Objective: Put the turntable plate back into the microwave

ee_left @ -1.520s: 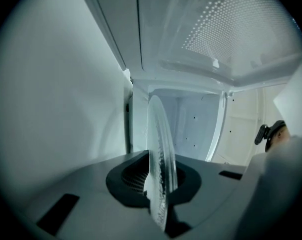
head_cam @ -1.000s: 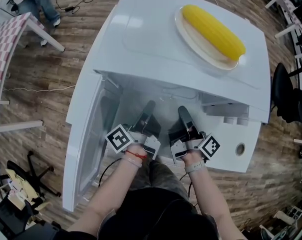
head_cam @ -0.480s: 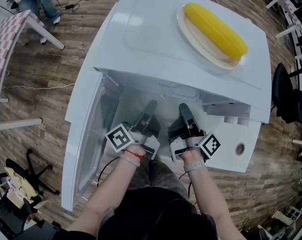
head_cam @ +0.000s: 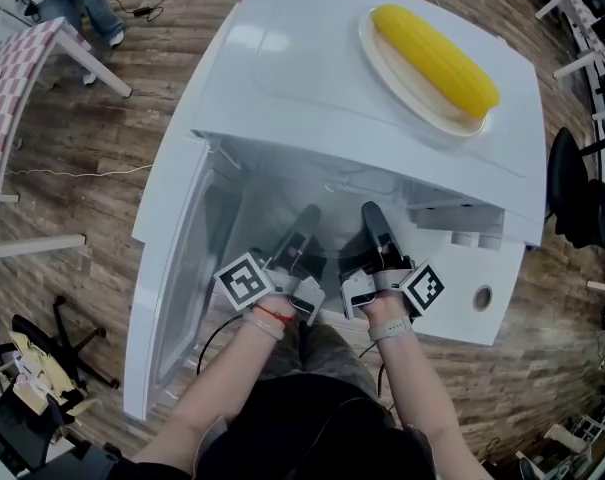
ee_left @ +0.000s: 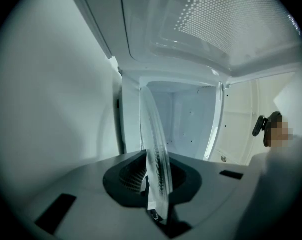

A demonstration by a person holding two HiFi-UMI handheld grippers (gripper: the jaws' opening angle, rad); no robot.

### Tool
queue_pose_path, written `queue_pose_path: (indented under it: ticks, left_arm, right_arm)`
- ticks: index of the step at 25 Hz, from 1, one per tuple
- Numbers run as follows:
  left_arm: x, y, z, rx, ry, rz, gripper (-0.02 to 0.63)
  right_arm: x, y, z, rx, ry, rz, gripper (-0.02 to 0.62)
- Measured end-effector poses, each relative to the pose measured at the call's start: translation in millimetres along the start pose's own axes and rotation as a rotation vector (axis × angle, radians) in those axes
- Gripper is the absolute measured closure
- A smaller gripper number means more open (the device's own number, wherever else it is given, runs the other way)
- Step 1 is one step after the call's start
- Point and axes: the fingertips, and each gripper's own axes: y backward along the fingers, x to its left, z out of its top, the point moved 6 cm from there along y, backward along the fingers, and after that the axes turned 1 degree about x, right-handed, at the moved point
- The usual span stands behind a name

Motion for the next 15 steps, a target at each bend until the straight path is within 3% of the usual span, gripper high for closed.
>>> queue_pose_path:
  ticks: [15]
  left_arm:
    - [0,5,-5,0.000,0.009,0.016,0.574]
  right_arm:
    - [-3,-14,3,-0.023,0.004,-0.034,0.557]
